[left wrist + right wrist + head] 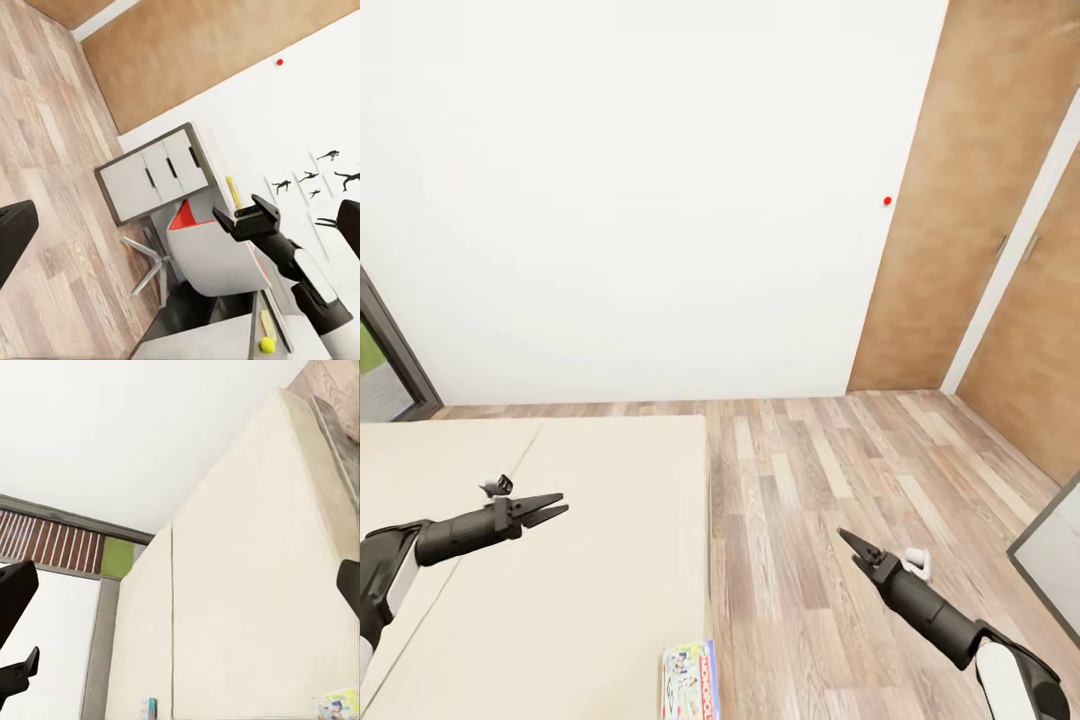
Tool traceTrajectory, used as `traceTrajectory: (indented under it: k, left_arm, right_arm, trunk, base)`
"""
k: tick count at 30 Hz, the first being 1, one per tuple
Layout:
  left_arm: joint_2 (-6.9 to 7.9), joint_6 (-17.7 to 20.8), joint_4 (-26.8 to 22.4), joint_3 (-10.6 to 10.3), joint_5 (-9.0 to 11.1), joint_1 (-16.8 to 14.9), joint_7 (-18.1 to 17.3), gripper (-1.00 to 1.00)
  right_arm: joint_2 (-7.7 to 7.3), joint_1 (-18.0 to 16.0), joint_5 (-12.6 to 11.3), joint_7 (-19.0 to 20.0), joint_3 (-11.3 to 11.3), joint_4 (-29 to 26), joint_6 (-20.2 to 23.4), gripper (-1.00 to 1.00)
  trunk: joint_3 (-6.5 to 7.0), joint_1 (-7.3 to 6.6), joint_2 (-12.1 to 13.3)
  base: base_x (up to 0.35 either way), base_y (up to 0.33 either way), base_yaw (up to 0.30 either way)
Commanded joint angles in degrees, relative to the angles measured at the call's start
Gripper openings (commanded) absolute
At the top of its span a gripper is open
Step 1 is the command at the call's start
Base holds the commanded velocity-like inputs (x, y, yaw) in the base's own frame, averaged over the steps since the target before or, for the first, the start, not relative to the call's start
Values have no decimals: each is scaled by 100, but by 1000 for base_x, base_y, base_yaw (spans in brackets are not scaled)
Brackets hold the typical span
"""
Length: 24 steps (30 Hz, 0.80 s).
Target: Put all the toys in the child's room - the three board games (two on the bed and one on the table), the two jigsaw puzzles on the table, and the tennis ball on the table - inside the toy box on the table in the child's room.
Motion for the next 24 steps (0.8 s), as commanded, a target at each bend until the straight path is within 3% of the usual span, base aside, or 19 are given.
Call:
traceTrajectory:
  k: [1,6,15,24]
  left_arm:
    - [25,-18,8,-4,0,54,-22,100]
    - [44,-274,107,-14,3,191,-7,100]
    - [75,-401,181,2,-2,258,-23,100]
    - [36,-403,193,-23,-5,269,-15,100]
  right_arm:
    - [5,39,2,18,-52,4,38,100]
    - [-13,99,5,26,-108,13,38,100]
    - [-452,125,-64,75,-256,19,45,100]
    - [-549,127,-84,87,-381,24,55,100]
  trunk:
    - [-2,4,-11]
    - [45,4,-11]
    - [130,4,-11]
    - [216,4,-11]
  base:
    - [0,0,0]
    - [0,0,0]
    - [0,0,0]
    - [0,0,0]
